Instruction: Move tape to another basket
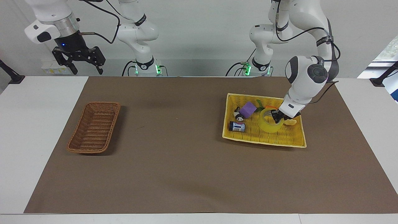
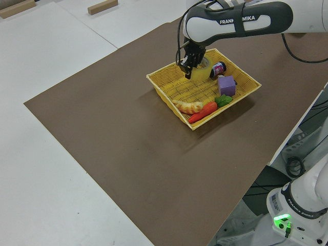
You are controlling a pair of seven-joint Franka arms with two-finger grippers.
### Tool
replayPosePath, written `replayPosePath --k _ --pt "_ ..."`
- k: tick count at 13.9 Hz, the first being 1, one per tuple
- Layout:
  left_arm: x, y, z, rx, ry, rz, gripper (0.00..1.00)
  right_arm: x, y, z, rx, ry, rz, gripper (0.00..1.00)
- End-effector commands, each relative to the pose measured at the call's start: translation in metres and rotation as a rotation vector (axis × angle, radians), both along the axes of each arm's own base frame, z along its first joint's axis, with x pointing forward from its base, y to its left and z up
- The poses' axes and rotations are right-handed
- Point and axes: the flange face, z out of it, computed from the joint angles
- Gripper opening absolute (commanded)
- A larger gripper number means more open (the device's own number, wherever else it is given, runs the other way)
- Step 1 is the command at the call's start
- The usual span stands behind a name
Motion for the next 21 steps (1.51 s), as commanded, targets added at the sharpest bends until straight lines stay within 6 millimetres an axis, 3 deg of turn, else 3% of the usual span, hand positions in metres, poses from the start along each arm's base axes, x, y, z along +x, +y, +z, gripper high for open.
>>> replayPosePath --k 1,3,5,7,13,17,21 --pt "-0.005 -0.025 0.01 0.003 -0.002 0.085 0.0 0.0 -0.002 0.001 0.014 -0.004 0.015 1.0" --pt "-0.007 -0.057 0.013 -0.001 -0.043 0.184 0.0 0.0 -0.002 0.001 0.014 -0.004 0.015 1.0" --pt "-0.009 -0.079 0.014 -0.013 -0.069 0.151 0.0 0.0 -0.002 0.001 0.014 -0.004 0.015 1.0" --pt "-0.022 -0.118 0.016 -0.03 -0.072 0.097 0.0 0.0 -0.002 0.001 0.014 -0.004 0.015 1.0" --pt "-0.051 -0.214 0.031 -0.307 -0.118 0.102 0.0 0.0 -0.002 0.001 0.014 -0.004 0.015 1.0" --pt "-0.046 -0.239 0.043 -0.522 -0.139 0.088 0.0 0.0 -0.002 0.001 0.014 -0.004 0.015 1.0" --pt "-0.033 -0.233 0.046 -0.581 -0.09 0.095 0.0 -0.004 0.006 0.0 0.001 0.02 0.034 1.0"
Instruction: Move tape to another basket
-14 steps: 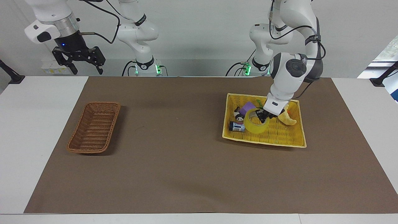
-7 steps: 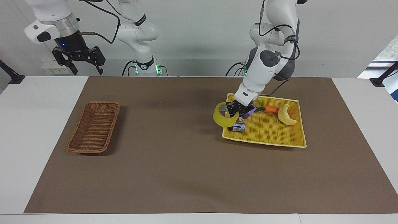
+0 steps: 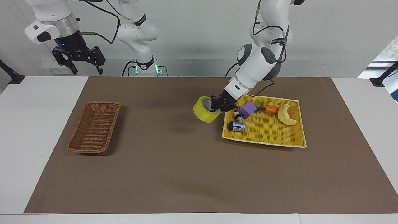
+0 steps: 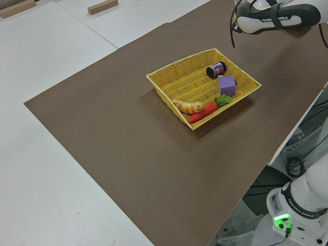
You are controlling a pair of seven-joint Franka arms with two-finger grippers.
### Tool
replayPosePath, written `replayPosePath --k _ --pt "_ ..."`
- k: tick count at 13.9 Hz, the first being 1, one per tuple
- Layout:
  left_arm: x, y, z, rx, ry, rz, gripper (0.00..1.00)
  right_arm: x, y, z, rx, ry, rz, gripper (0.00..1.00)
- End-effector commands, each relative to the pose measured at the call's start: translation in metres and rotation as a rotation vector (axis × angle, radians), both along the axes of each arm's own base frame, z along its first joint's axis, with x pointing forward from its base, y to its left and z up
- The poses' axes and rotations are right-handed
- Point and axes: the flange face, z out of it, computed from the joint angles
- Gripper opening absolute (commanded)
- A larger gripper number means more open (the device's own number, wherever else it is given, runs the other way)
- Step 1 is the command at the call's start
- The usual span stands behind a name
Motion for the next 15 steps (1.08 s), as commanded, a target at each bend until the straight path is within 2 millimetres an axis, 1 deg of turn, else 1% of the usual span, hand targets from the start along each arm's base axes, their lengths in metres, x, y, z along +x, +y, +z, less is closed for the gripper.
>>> replayPosePath --k 1,3,4,5,6,7,8,10,12,14,15 --pt "0.022 0.016 0.008 -0.051 0.057 0.005 0.0 -0.004 0.006 0.001 0.01 0.016 0.03 1.0" --pt "0.04 0.023 0.016 -0.062 0.102 -0.012 0.0 -0.005 0.013 -0.004 0.027 0.007 0.038 1.0" --pt "0.05 0.034 0.018 -0.067 0.122 -0.004 0.0 -0.003 0.027 -0.005 0.06 0.001 0.054 1.0" --pt "0.055 0.034 0.03 -0.08 0.136 -0.023 0.0 0.0 0.037 -0.012 0.097 0.0 0.04 1.0" --pt "0.056 0.033 0.043 -0.104 0.16 -0.039 0.0 0.004 0.055 -0.02 0.125 -0.008 0.034 1.0" --pt "0.06 0.041 0.051 -0.129 0.166 -0.019 0.0 0.007 0.078 -0.024 0.132 -0.028 0.04 1.0" --pt "0.061 0.045 0.057 -0.156 0.169 -0.008 0.0 0.012 0.097 -0.027 0.136 -0.045 0.026 1.0" --pt "0.05 0.031 0.08 -0.224 0.142 -0.003 0.0 0.021 0.142 -0.039 0.199 -0.048 0.006 1.0" --pt "0.027 -0.007 0.082 -0.24 0.101 -0.022 0.0 0.02 0.16 -0.036 0.289 -0.039 -0.049 1.0" --pt "0.021 -0.017 0.083 -0.246 0.096 -0.023 0.0 0.02 0.174 -0.038 0.439 0.0 -0.112 1.0" --pt "0.014 -0.027 0.081 -0.244 0.106 -0.032 0.0 0.021 0.176 -0.04 0.481 0.004 -0.126 1.0"
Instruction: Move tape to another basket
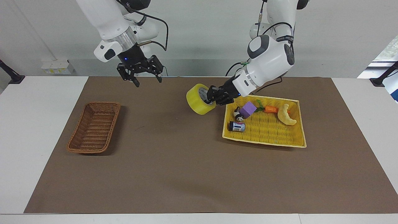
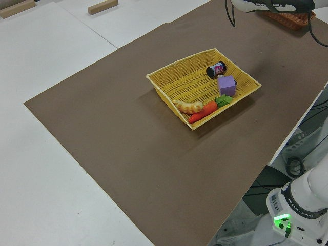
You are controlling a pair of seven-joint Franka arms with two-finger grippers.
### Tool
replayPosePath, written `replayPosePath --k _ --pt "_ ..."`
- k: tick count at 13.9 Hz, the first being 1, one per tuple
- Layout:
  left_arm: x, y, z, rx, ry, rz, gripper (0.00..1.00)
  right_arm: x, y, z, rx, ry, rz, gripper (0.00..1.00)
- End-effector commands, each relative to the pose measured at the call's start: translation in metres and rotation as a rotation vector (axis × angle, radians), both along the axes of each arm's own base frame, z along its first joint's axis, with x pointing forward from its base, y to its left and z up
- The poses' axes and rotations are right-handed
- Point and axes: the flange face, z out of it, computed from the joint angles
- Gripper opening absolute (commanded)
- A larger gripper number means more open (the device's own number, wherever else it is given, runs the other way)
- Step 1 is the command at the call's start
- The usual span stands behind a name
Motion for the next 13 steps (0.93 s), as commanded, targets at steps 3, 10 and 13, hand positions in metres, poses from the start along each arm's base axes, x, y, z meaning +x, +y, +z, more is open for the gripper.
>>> replayPosePath --k 3,10,13 --pt "-0.028 -0.031 0.013 -0.033 -0.025 0.048 0.0 0.001 0.009 -0.013 0.175 0.026 -0.032 1.0" --pt "-0.045 -0.065 0.028 -0.069 -0.058 0.095 0.0 0.021 0.014 -0.032 0.248 -0.079 0.063 1.0" --pt "-0.044 -0.069 0.036 -0.117 -0.085 0.158 0.0 0.02 0.011 -0.034 0.242 -0.071 0.081 0.64"
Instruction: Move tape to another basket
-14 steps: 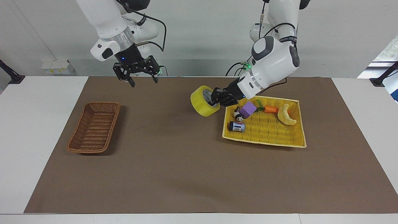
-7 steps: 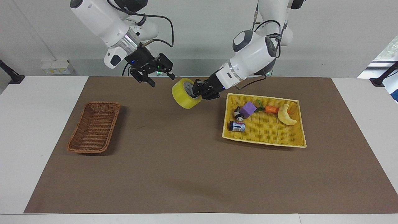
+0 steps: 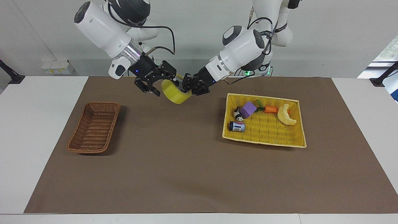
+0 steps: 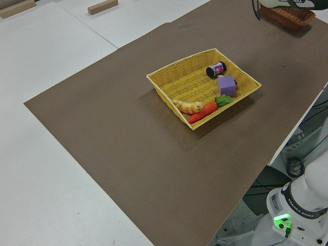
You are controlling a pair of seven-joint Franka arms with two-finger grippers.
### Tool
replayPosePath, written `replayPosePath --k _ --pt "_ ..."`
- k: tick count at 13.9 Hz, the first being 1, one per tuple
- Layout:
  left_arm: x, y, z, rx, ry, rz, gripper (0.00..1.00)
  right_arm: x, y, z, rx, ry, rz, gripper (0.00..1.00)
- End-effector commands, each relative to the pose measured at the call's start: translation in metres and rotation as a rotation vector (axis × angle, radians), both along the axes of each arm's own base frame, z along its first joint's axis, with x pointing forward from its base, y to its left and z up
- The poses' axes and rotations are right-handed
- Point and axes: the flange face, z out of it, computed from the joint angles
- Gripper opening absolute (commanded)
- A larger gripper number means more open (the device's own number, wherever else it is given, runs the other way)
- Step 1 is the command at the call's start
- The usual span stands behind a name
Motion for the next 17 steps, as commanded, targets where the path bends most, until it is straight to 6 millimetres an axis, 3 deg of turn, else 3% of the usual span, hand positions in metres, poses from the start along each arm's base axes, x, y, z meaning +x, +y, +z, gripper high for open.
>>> replayPosePath --k 1,2,4,5,6,7,10,13,16,17 --pt "-0.007 -0.003 0.013 -0.051 -0.033 0.069 0.0 -0.003 -0.007 -0.002 0.015 -0.001 0.029 0.16" --pt "-0.006 -0.004 0.015 -0.058 -0.045 0.081 0.0 -0.004 -0.006 -0.003 0.014 0.01 0.029 0.0" --pt "-0.006 -0.003 0.016 -0.059 -0.056 0.088 0.02 -0.004 -0.01 -0.003 0.013 0.016 0.024 0.0" --pt "-0.006 -0.002 0.019 -0.06 -0.059 0.083 0.25 -0.004 -0.011 -0.003 0.013 0.016 0.022 0.0" --pt "-0.005 0.0 0.021 -0.061 -0.06 0.088 0.79 -0.004 -0.012 -0.004 0.013 0.018 0.023 0.0" --pt "-0.006 0.0 0.023 -0.065 -0.052 0.095 1.0 -0.004 -0.012 -0.003 0.014 0.019 0.022 0.0" --pt "-0.011 0.014 0.04 -0.078 0.028 0.148 1.0 -0.004 -0.015 -0.004 0.013 0.025 0.02 0.0" --pt "0.002 0.038 0.041 -0.063 0.07 0.18 1.0 -0.002 -0.03 -0.005 0.012 0.033 0.011 0.0" --pt "0.031 0.091 0.027 -0.012 0.15 0.198 1.0 0.0 -0.05 -0.008 0.009 0.03 0.022 0.0" --pt "0.043 0.116 0.024 0.035 0.159 0.202 1.0 -0.001 -0.057 -0.008 0.0 0.022 0.039 0.0"
